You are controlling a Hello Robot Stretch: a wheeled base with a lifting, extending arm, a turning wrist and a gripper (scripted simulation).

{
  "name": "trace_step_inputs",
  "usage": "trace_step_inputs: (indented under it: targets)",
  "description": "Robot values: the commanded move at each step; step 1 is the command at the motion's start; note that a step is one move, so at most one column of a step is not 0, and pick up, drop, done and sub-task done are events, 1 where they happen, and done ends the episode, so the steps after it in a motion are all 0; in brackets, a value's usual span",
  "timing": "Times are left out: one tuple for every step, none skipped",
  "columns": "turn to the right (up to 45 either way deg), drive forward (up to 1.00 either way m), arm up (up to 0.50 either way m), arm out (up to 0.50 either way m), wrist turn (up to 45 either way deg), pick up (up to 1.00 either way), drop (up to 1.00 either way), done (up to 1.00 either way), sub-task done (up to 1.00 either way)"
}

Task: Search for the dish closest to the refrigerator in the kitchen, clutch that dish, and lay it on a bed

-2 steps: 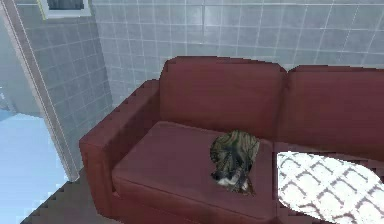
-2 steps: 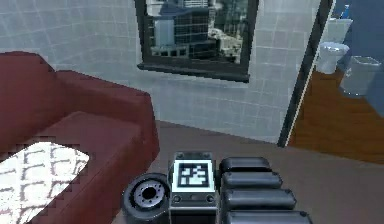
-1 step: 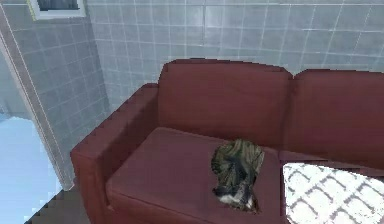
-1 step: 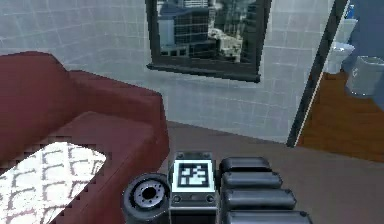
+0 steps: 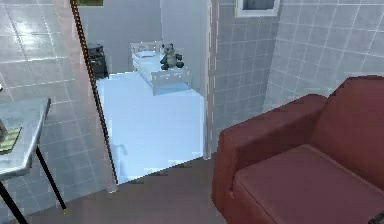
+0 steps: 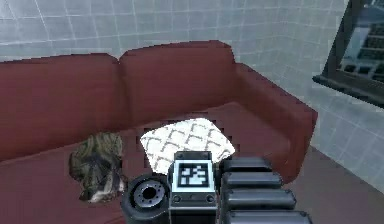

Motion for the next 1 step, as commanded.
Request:
trace_step_inputs:
  targets:
    - [-18.0,0.0,0.0,0.0,0.0,0.0,0.0,0.0,0.0]
